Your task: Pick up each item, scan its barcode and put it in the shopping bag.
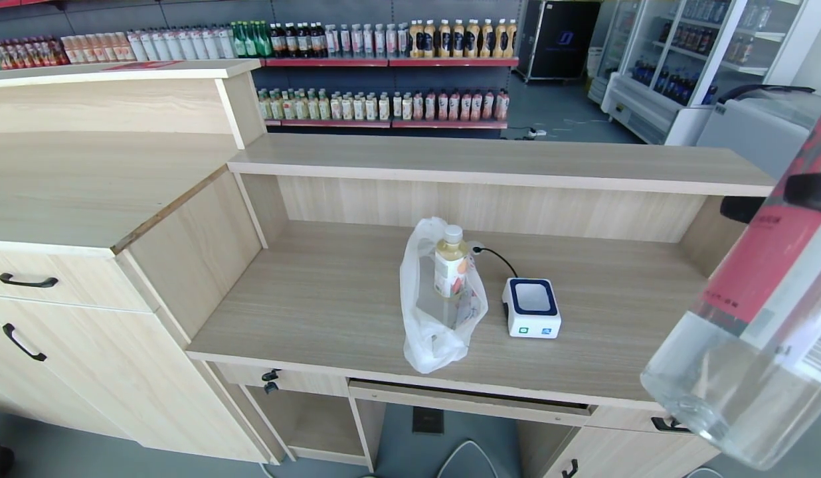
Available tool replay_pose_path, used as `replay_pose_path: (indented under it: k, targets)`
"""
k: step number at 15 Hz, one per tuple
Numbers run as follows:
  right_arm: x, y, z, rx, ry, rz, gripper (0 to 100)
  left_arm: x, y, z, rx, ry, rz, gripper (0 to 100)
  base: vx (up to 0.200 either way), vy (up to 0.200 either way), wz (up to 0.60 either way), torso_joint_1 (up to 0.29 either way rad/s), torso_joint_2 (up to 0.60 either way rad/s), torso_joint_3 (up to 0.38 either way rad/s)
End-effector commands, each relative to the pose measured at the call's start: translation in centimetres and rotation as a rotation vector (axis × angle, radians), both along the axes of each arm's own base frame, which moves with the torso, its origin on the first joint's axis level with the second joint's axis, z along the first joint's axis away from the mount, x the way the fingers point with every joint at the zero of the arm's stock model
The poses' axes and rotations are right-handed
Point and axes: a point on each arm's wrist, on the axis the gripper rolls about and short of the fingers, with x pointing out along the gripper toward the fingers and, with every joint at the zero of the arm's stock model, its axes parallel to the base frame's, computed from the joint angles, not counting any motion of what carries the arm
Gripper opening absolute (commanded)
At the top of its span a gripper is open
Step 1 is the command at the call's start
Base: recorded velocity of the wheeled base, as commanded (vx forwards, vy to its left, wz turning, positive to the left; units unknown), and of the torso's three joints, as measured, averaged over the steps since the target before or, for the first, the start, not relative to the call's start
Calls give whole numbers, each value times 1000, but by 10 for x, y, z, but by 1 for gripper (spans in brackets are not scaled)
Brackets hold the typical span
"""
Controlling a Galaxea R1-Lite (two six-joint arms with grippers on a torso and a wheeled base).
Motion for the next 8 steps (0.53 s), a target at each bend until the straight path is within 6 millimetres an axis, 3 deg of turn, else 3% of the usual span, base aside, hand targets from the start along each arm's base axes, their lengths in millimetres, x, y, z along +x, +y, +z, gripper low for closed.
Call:
replay_pose_path:
  k: [1, 8]
  targets:
    - [-4, -3, -5, -2, 4, -5, 0, 0, 0, 0, 0, 0, 0, 100, 0, 0, 0, 0, 0, 0]
    - [-3, -2, -7, -7, 10, -5, 0, 0, 0, 0, 0, 0, 0, 100, 0, 0, 0, 0, 0, 0]
